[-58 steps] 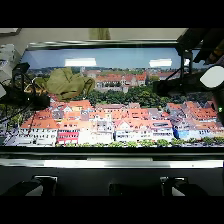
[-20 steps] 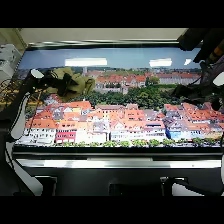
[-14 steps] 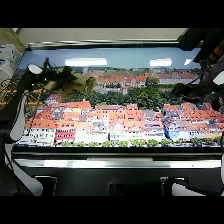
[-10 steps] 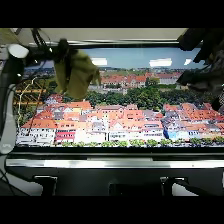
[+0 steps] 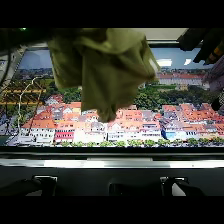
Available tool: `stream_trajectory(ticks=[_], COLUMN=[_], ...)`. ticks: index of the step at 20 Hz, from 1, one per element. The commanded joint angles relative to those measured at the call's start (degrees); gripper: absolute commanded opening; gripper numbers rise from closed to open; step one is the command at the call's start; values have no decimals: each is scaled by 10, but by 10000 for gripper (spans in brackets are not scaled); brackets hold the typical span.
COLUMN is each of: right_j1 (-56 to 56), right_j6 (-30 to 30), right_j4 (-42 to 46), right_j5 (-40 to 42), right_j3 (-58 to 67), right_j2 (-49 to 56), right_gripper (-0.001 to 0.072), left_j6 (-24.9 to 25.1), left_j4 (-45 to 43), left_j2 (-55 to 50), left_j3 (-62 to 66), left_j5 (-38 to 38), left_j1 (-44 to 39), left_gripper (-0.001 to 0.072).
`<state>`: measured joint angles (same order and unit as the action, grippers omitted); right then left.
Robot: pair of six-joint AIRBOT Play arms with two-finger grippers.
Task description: Fold the clothes and pants, and hang the long-sleeved shirts on hangers.
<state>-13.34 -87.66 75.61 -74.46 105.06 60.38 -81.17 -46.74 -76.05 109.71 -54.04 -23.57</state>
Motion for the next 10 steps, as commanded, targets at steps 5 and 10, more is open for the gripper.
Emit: stream_trajectory(ticks=[5, 10], right_j1=[5, 117], right_j6=[-12, -8], right_j4=[-38, -41], right_j5=[-158, -53], right_j3=[-186, -427], right_j2=[-11, 29], right_gripper=[607, 663], left_j6=[-233, -249], left_j4=[-186, -97], left_j2=[-11, -54], left_j3=[-417, -530], left_j5=[88, 86], left_j1=[-14, 41], left_gripper=[27, 301])
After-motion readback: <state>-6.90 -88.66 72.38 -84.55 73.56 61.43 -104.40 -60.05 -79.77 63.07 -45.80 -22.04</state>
